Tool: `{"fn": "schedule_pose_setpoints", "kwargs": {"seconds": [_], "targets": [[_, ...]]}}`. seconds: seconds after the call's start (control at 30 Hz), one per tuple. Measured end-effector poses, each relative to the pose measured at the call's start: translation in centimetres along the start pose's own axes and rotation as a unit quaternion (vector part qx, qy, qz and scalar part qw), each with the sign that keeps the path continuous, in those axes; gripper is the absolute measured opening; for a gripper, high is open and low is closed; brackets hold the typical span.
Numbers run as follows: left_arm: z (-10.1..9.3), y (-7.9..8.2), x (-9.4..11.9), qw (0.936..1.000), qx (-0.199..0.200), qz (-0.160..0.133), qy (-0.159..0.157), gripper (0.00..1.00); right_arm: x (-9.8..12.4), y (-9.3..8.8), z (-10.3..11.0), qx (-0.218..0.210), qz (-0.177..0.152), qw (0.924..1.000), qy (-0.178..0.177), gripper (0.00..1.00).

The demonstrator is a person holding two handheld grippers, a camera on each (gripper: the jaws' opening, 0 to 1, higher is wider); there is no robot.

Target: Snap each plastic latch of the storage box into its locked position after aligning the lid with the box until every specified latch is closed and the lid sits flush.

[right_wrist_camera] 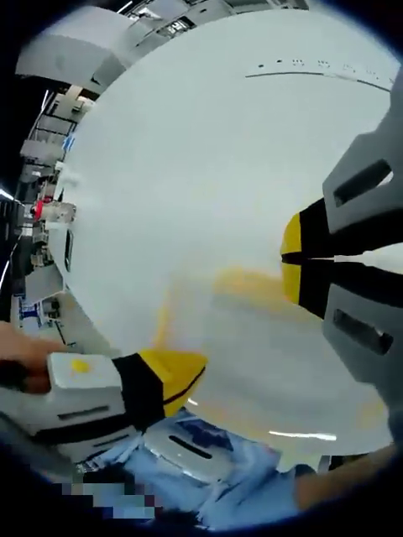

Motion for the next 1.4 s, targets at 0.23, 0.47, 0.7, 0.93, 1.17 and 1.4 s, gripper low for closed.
{"fn": "schedule_pose_setpoints", "kwargs": {"seconds": [0.23,0.47,0.7,0.93,1.17,1.4], "targets": [[0.1,0.1,0.0,0.9999,-0.007,0.015,-0.002,0.01,-0.3,-0.4,0.2,-0.023,-0.012,0.9996,0.011,0.0],[0.1,-0.1,0.0,0.9999,-0.003,0.014,-0.003,0.01,-0.7,-0.7,0.0,-0.045,-0.018,0.9987,0.012,0.0],[-0.1,-0.2,0.0,0.9999,-0.002,0.016,-0.001,0.01,-1.4,-0.7,0.2,-0.059,-0.03,0.9975,0.024,0.0],[-0.1,-0.2,-0.1,1.0,0.001,0.01,-0.002,0.01,-2.1,-1.0,0.2,-0.084,-0.047,0.995,0.025,0.0],[-0.1,-0.2,0.0,1.0,0.006,0.004,0.0,0.01,-2.9,-0.8,-1.8,-0.046,-0.058,0.9959,-0.052,0.0],[0.0,-0.2,0.1,0.9992,0.031,-0.025,0.004,0.0,0.5,0.1,-4.7,-0.006,-0.086,0.98,-0.179,0.0]]}}
Point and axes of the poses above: the point that each gripper's makers call its tool centre point, and the gripper's own axes: x roughly backward along the fingers, z roughly to its left, y roughly out of its top, the point moved 2 cm from there along x, roughly backward along the fingers, and after that the axes turned 10 degrees about -z, right-handed, at the moved point
